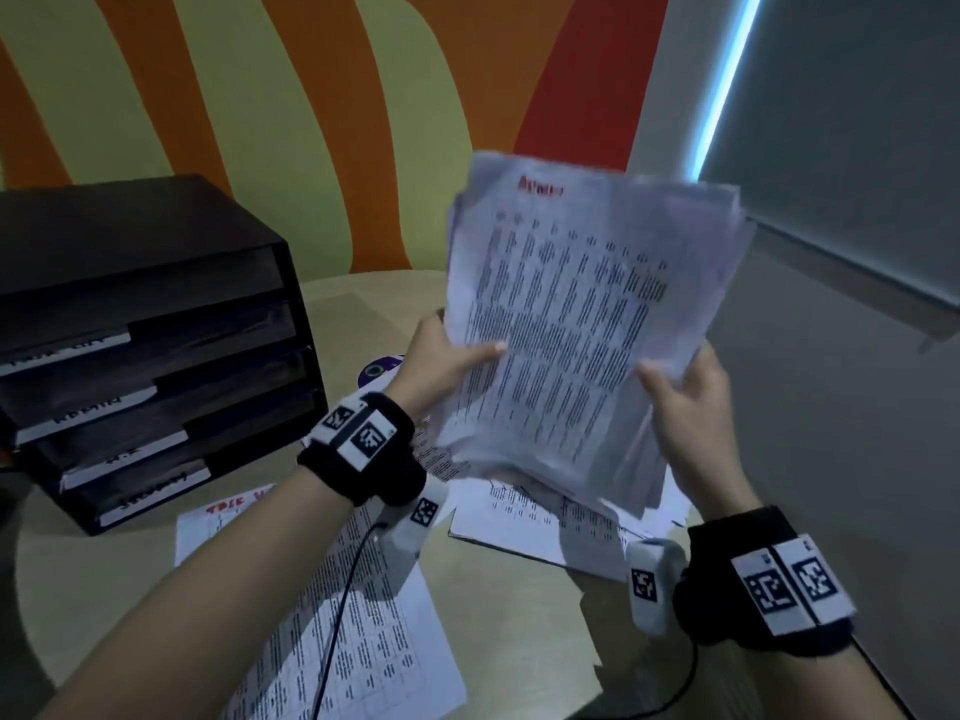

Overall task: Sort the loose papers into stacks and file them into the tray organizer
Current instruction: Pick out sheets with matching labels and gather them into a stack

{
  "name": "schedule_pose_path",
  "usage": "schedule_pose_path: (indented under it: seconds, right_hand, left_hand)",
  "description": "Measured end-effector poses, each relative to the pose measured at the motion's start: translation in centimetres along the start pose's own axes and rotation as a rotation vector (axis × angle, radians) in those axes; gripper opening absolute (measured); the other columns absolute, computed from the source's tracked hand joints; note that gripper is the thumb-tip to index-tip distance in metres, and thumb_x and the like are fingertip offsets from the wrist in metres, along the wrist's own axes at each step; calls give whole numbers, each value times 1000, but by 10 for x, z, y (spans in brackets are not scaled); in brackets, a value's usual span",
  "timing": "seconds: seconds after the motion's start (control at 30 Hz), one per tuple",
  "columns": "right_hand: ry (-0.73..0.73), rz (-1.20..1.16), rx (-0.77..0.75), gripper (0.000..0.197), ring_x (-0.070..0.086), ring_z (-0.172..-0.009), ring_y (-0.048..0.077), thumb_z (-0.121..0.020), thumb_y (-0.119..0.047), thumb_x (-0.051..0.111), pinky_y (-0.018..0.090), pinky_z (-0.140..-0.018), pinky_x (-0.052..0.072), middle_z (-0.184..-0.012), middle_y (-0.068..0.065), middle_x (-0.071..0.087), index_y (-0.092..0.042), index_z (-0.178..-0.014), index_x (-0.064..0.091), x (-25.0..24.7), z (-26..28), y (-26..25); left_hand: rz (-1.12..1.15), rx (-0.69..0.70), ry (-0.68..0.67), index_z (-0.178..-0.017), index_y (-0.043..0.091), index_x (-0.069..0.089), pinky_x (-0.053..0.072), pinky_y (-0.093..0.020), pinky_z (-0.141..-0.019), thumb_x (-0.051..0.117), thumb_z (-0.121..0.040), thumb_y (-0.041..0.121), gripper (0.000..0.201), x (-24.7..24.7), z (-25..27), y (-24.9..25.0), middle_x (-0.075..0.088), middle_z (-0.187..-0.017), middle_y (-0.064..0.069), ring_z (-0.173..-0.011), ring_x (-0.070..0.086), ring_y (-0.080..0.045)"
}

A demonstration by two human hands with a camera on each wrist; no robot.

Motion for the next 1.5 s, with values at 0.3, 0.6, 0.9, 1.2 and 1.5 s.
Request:
schedule_pose_path:
  seconds: [0.3,0.6,0.9,1.2,1.5]
  right_hand:
    - [-64,-51,205,34,68,-97,21,-83,0,70,24,-71,55,-103,3,71,-6,-114,59,11,10,44]
    - [172,80,442,10,65,-88,34,-86,1,63,41,-80,49,-90,18,67,-2,-95,64,-48,7,98]
    - [63,267,777,18,54,-71,26,-88,17,51,33,-63,43,-104,24,63,8,-102,58,-68,39,154]
    - [33,350,825,11,55,-77,26,-87,13,57,36,-75,43,-100,20,63,5,-93,61,-74,37,164]
    - [33,338,761,19,56,-71,23,-87,15,53,30,-61,41,-94,13,60,3,-99,60,-69,32,144]
  left_hand:
    - [157,4,-46,-115,7,64,57,-30,-86,76,-78,19,40,-1,-4,-16,73,-105,-4,-98,69,-16]
    - [-130,-333,30,-129,11,43,53,-37,-83,71,-85,42,61,-13,-33,-110,57,-107,-7,-99,60,-26]
    - [63,-719,110,-104,0,50,51,-22,-42,79,-81,16,40,-22,-62,-164,56,-98,-12,-64,57,-18]
    - [-275,-637,221,-132,-8,43,47,-34,-87,73,-84,10,59,-19,-83,-168,55,-127,-12,-116,56,-27]
    - [-403,-697,38,-123,-7,37,50,-26,-40,63,-85,-11,46,-58,-15,-151,56,-78,-18,-41,59,-18]
Point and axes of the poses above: each hand's wrist, its own z-axis away from the middle knuckle, its own x-axis out of the palm, y = z × x, the point moved 8 cm from there along -z, towards the middle knuckle
